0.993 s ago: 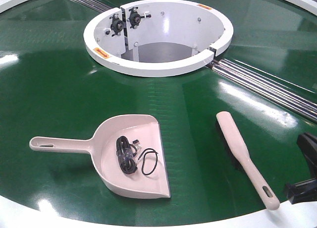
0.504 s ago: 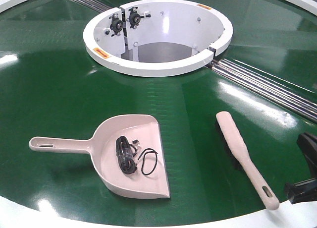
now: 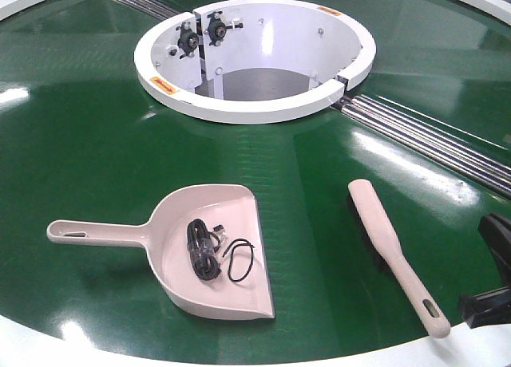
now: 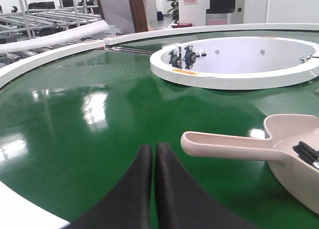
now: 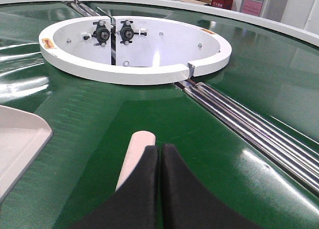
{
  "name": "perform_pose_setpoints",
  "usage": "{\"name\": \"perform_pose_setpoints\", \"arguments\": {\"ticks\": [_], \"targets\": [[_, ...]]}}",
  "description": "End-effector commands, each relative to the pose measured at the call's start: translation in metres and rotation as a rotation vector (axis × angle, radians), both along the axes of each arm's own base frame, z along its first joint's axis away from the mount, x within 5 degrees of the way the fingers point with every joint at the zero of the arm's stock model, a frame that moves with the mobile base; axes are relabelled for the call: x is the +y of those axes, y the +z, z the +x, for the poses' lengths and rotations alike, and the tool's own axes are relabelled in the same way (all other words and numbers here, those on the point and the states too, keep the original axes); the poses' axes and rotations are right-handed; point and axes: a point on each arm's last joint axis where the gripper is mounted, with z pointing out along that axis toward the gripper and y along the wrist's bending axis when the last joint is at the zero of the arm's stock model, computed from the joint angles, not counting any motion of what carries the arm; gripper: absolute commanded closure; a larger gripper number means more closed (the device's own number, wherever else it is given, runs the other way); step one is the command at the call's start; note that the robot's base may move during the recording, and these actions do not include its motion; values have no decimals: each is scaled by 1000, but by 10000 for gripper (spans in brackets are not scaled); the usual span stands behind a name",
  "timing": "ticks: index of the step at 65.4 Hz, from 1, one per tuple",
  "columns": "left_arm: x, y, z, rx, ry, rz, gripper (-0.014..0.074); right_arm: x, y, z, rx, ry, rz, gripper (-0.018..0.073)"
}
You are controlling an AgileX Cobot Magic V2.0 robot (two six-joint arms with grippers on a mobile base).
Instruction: Clean and inspect green conveyor with broom and dustpan
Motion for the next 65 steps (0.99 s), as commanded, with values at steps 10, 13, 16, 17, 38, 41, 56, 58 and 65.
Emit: {"name": "perform_pose_setpoints", "arguments": {"ticks": [10,13,16,17,38,41,56,58,65], "targets": [[0,1,1,-59,4,-20,603,-2,21,-2,-135,-10,23,563],[0,1,1,-59,4,-20,603,-3,22,-4,-145,-21,23,563],[0,1,1,-59,4,-20,603,-6,22,-5,-154,-42,24,563],[0,1,1,-59,4,-20,603,-7,22,-6,-154,-49,24,563],[0,1,1,-60,4,-20,603,-21,4,-37,-236,-166,23,563],[0,1,1,-60,4,-20,603,-21,-6,-43,-244,-166,24,563],[0,1,1,-60,4,-20,603,-22,-51,-62,-224,-166,22,563],[0,1,1,-60,4,-20,603,-22,-52,-64,-227,-166,22,563],[0,1,1,-60,4,-20,603,-22,-53,-65,-222,-166,22,563]]}}
